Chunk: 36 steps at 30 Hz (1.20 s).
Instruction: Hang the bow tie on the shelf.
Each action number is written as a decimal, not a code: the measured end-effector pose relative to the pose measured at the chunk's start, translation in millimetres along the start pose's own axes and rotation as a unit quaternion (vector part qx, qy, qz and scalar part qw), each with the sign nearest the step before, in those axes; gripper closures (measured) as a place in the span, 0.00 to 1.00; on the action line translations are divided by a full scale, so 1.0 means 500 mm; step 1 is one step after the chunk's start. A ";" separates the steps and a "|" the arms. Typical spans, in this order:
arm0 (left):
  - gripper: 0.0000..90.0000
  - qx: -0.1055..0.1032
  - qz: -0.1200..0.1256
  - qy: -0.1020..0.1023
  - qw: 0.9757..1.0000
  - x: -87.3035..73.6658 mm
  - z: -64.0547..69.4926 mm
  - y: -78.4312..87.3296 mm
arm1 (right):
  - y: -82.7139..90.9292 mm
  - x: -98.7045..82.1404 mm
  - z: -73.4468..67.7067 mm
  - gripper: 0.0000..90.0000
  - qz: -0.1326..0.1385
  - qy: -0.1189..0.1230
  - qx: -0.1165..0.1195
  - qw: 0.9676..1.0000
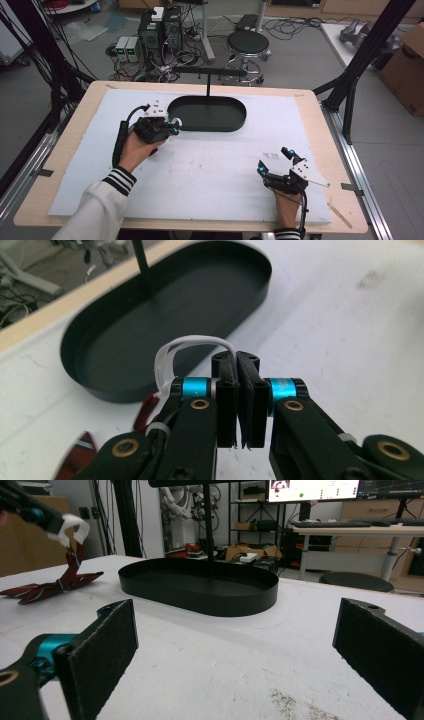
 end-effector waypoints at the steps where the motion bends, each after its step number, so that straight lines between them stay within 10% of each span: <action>1: 0.96 0.007 0.008 0.008 1.000 0.006 -0.005 0.004 | 0.000 0.000 0.000 0.04 -0.001 0.000 0.001 1.000; 15: 0.96 0.049 0.085 0.031 0.995 0.104 -0.071 0.036 | 0.000 0.000 0.001 0.04 0.000 -0.002 0.000 1.000; 36: 0.96 0.056 0.119 0.020 0.991 0.219 -0.150 -0.040 | -0.001 0.000 0.001 0.04 0.000 -0.005 -0.001 1.000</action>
Point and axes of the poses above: each handheld gripper's, and its own axes: y roughly backward along the jaws, x roughly out of its top, z roughly to its right, the point moved 6 cm from there along -y, roughly forward along the jaws, and after that the axes turned 14 degrees about -y, right-handed, at the moved point
